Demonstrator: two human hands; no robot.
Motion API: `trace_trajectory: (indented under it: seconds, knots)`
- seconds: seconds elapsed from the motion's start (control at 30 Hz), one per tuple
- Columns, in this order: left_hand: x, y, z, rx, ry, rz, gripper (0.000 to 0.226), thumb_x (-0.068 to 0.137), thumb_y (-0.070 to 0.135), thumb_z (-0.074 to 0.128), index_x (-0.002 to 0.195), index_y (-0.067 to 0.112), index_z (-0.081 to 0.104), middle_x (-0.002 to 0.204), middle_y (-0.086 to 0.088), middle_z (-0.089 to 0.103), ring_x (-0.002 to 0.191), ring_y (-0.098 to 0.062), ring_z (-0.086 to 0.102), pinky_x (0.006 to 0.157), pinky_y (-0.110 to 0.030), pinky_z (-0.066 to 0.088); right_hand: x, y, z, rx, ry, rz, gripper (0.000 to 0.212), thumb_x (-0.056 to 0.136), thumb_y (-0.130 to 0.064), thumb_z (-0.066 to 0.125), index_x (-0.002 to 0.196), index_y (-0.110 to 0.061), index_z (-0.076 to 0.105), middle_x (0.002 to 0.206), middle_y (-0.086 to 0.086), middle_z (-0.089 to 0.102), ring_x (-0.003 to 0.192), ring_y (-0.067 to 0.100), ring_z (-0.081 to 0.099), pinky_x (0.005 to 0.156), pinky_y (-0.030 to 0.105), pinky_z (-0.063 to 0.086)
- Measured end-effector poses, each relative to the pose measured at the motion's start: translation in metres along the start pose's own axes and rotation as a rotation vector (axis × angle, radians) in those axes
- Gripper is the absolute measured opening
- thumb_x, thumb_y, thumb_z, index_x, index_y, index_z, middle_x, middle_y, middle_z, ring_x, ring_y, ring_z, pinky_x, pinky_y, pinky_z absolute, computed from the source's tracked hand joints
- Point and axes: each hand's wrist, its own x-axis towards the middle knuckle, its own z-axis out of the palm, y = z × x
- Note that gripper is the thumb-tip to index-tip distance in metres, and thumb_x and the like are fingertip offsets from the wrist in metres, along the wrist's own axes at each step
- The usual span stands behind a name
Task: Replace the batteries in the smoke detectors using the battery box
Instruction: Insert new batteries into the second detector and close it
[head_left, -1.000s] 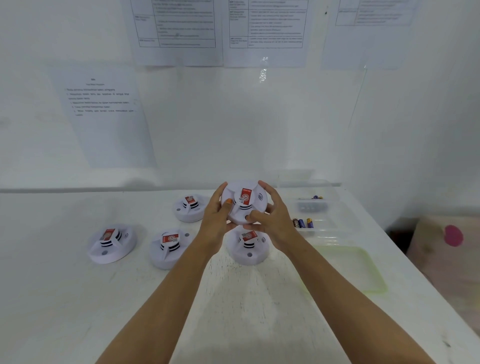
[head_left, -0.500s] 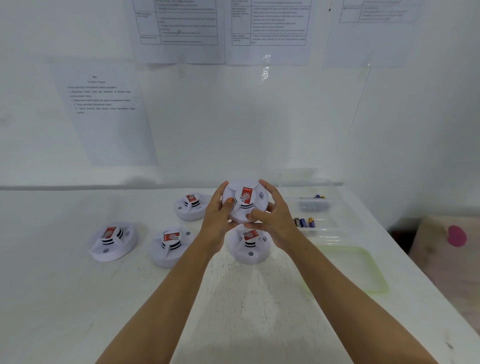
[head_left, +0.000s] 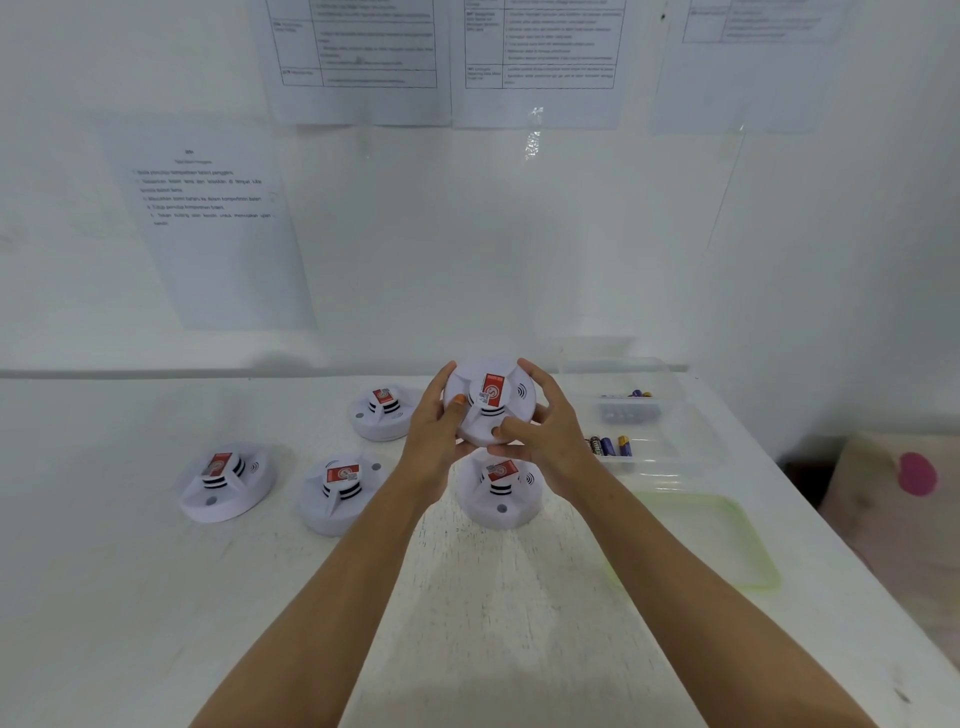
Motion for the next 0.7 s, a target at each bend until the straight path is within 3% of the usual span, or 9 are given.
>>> trace_trajectory:
  seconds: [0.2, 0.33, 0.53, 0.63, 0.7]
  knots:
    - [0.002, 0.001, 0.000, -0.003, 0.001, 0.004, 0.034, 0.100, 0.018, 0.041, 0.131, 0.030, 0.040, 0.124, 0.004, 0.055, 0.102, -0.012, 0.060, 0.066, -0.021, 0.057, 0.003, 0.001, 0.000, -0.002, 0.011, 0.009, 0.066, 0.077, 0.006, 0.065, 0.124, -0.033, 0.040, 0.107, -0.009, 0.058, 0.090, 0.017, 0.063, 0.061, 0.029, 0.058]
    - [0.006, 0.001, 0.001, -0.012, 0.007, -0.012, 0.031, 0.100, 0.018, 0.042, 0.127, 0.032, 0.041, 0.122, 0.004, 0.056, 0.104, -0.016, 0.059, 0.066, -0.022, 0.057, 0.007, 0.001, -0.002, 0.022, -0.002, 0.064, 0.065, 0.078, 0.007, 0.063, 0.123, -0.035, 0.041, 0.114, 0.002, 0.058, 0.096, 0.022, 0.062, 0.063, 0.031, 0.058]
    - [0.025, 0.000, 0.000, -0.009, 0.037, -0.113, 0.042, 0.100, 0.017, 0.041, 0.142, 0.023, 0.035, 0.136, -0.005, 0.051, 0.117, -0.027, 0.055, 0.079, -0.034, 0.054, 0.023, -0.013, -0.004, 0.161, 0.039, 0.286, 0.043, 0.093, -0.010, 0.043, 0.129, -0.033, 0.044, 0.120, 0.004, 0.052, 0.097, 0.029, 0.059, 0.069, 0.037, 0.056]
    - [0.038, -0.001, 0.002, -0.024, 0.059, -0.166, 0.042, 0.100, 0.016, 0.043, 0.140, 0.018, 0.034, 0.136, -0.010, 0.049, 0.116, -0.030, 0.055, 0.081, -0.038, 0.052, 0.034, -0.017, -0.007, 0.049, 0.074, 0.324, 0.045, 0.096, -0.010, 0.035, 0.135, -0.032, 0.040, 0.125, 0.007, 0.050, 0.098, 0.028, 0.058, 0.076, 0.038, 0.053]
    - [0.047, -0.004, 0.004, -0.022, 0.078, -0.196, 0.038, 0.099, 0.015, 0.043, 0.136, 0.015, 0.036, 0.134, -0.013, 0.050, 0.111, -0.030, 0.057, 0.080, -0.038, 0.052, 0.042, -0.016, -0.008, -0.030, 0.103, 0.332, 0.049, 0.094, -0.007, 0.033, 0.136, -0.031, 0.040, 0.131, 0.008, 0.049, 0.101, 0.027, 0.057, 0.073, 0.033, 0.053]
